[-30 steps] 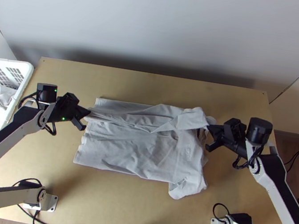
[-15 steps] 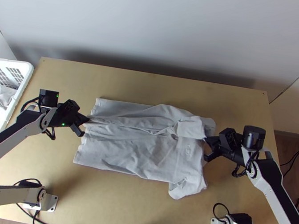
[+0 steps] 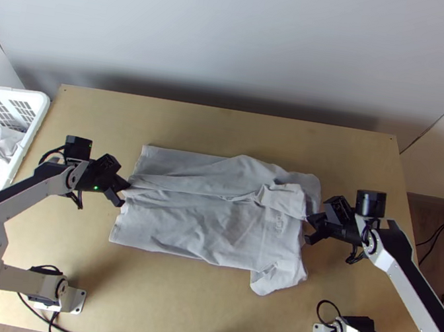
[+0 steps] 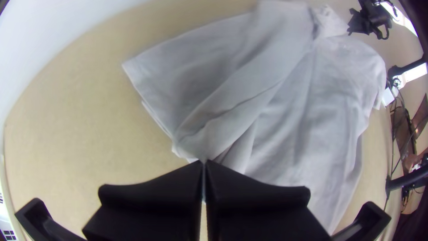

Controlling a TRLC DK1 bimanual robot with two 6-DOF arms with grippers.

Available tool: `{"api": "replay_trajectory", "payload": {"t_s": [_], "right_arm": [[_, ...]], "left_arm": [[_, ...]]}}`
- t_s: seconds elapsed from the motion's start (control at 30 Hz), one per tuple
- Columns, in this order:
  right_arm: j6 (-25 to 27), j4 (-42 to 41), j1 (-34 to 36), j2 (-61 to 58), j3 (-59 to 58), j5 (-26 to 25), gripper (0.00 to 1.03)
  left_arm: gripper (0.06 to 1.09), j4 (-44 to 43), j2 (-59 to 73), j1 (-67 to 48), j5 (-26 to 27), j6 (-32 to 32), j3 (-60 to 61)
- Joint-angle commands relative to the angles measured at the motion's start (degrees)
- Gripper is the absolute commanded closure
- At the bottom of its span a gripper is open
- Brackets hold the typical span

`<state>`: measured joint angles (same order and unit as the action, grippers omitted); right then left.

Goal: Fold the t-shirt

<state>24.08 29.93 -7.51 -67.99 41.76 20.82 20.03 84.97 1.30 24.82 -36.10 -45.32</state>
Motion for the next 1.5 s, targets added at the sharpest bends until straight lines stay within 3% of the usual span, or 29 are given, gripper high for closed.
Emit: {"api": "replay_trajectory", "payload": {"t_s": [0.0, 0.4, 0.43, 0.47, 0.53, 0.57, 0.6, 0.87, 1.07, 1.33, 1.47], "right_arm": [[0.89, 1.09, 0.48, -4.88, -0.36, -1.66, 1.0], [2.99, 0.74, 1.0, -9.89, -0.36, -3.68, 0.97], [2.99, 0.65, 1.0, -9.89, -0.36, -3.68, 0.87], [2.91, 0.65, 1.0, -9.8, -0.36, -3.68, 0.66], [2.82, 0.65, 0.92, -9.71, -0.19, -3.68, 0.11], [2.82, 0.74, 0.92, -9.62, -0.1, -3.77, 0.04], [2.82, 0.74, 0.92, -9.27, -0.01, -3.77, 0.04], [1.59, 1.44, 0.92, -3.56, 1.75, -4.82, 0.05], [-2.19, 13.31, -2.07, -1.97, 11.42, -4.03, 0.05], [-13.88, 30.1, -6.2, -5.67, 21.26, 6.43, 0.05], [-15.55, 35.02, -4.62, -4.88, 18.97, 10.91, 0.05]], "left_arm": [[1.05, 0.36, 3.45, 2.3, -1.26, -3.89, -0.91], [1.04, 0.53, 5.29, 3.8, -2.32, -5.74, -2.23], [0.96, 0.53, 5.29, 3.53, -2.32, -5.48, -2.23], [0.83, 0.53, 5.29, 3.27, -2.32, -5.3, -2.23], [0.41, 0.62, 5.29, 2.83, -2.32, -5.12, -2.23], [0.16, 0.62, 5.21, 2.65, -2.32, -5.21, -2.23], [0.1, 0.71, 5.03, 2.65, -2.32, -5.39, -2.23], [0.1, 1.76, 2.66, 3.09, -2.41, -5.56, -3.37], [0.1, 11.7, -1.47, 1.6, -2.23, -4.42, -8.03], [0.1, 31.91, -5.87, -4.9, -1.09, -3.89, -14.18], [0.1, 37.89, -9.47, -4.82, 0.93, -3.98, -10.93]]}}
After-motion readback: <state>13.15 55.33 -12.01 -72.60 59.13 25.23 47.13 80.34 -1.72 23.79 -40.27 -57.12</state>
